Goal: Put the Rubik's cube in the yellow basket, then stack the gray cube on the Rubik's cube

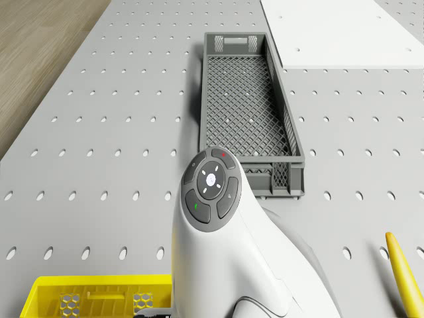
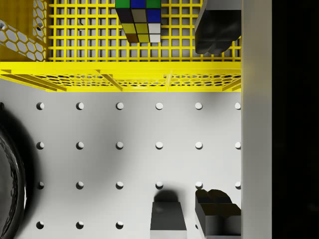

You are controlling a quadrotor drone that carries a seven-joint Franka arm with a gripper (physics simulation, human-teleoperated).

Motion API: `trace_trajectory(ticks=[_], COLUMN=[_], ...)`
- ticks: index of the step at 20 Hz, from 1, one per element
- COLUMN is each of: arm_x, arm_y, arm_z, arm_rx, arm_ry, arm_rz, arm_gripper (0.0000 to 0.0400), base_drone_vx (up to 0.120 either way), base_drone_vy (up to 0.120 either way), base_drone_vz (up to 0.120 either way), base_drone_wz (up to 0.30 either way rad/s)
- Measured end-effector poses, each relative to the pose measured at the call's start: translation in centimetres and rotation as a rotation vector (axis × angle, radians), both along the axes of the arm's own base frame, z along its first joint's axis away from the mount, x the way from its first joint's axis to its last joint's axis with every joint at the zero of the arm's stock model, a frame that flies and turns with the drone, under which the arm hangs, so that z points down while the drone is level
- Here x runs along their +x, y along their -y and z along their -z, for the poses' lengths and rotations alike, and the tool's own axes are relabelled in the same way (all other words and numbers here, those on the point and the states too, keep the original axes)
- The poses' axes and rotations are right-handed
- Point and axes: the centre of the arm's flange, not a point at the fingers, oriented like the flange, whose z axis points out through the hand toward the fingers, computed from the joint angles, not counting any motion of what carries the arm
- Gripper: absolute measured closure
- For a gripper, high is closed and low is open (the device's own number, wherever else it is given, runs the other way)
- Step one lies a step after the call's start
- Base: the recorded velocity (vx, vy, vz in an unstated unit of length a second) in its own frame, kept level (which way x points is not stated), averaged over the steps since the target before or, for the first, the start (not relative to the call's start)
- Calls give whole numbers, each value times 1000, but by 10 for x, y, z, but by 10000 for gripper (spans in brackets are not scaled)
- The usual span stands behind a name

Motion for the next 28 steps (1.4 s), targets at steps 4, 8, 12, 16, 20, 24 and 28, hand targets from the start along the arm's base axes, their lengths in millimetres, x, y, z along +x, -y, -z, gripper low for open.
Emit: trace_trajectory(ticks=[4,8,12,16,20,24,28], arm_x=[0,0,0,0,0,0,0], arm_y=[0,0,0,0,0,0,0], arm_z=[0,0,0,0,0,0,0], arm_rx=[0,0,0,0,0,0,0], arm_ry=[0,0,0,0,0,0,0], arm_rz=[0,0,0,0,0,0,0], arm_gripper=[0,0,0,0,0,0,0], base_drone_vx=[0,0,0,0,0,0,0], base_drone_vy=[-120,-120,-120,-120,-120,-120,-120], base_drone_vz=[-20,-120,-50,-50,-40,-40,0], base_drone_wz=[0,0,0,0,0,0,0])
